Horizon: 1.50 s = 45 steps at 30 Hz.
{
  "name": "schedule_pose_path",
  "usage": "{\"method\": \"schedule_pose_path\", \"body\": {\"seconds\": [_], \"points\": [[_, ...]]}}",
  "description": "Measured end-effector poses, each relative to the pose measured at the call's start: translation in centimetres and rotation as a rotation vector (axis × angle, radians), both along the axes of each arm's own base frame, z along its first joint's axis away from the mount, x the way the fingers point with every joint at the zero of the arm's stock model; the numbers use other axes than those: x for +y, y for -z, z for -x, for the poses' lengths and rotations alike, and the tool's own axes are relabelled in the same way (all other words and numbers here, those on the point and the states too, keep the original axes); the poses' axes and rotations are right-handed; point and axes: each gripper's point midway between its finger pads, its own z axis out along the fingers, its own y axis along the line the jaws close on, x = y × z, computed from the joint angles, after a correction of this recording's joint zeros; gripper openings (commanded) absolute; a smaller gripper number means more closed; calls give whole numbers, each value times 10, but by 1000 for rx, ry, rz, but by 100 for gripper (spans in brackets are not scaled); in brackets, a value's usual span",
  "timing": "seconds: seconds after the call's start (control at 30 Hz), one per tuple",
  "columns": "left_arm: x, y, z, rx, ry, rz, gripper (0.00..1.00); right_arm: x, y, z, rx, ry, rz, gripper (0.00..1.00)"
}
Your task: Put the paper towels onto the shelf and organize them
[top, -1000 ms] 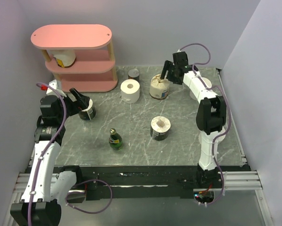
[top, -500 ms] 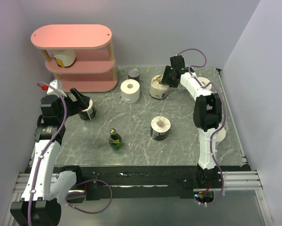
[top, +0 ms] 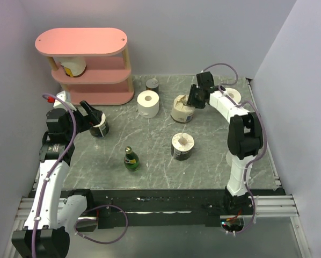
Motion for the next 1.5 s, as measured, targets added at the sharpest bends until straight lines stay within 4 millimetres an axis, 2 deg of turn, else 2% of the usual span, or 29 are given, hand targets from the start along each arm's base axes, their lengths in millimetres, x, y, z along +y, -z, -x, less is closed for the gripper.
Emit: {"method": "schedule_pose_path", "body": {"seconds": [0.1,0.2,0.37,0.57,0.6,0.67,0.8,0.9,1.0,1.17,1.23,1.3,1.4,1.5], "points": [[0,0,0,0,0,0,99,8,1,25,18,-34,7,45],[-1,0,0,0,4,1,97,29,1,48,21,-91,3,45],[-9,2,1,6,42,5,94,91,0,79,17,-230,-21,48],[-32,23,-9,94,130,19,86,156,-1,110,21,-367,-55,62],[-36,29,-11,119,148,27,86,163,-2,111,19,-379,-60,67],[-44,38,-12,152,175,39,87,170,-5,110,16,-389,-76,70],[-62,48,-14,199,229,49,87,168,-14,108,0,-386,-83,75],[-80,49,-17,218,277,53,86,162,-34,109,-37,-386,-81,76],[-98,52,-22,237,321,55,85,154,-70,114,-113,-390,-89,77],[-124,68,-35,300,369,54,84,125,-136,149,-276,-399,-120,77],[-129,76,-42,329,373,53,84,111,-151,167,-332,-398,-134,77],[-131,84,-46,352,376,52,85,99,-157,184,-363,-399,-144,78],[-136,94,-48,379,382,49,84,82,-154,207,-390,-396,-149,78],[-145,102,-50,400,397,41,84,71,-155,220,-414,-390,-153,78]]}}
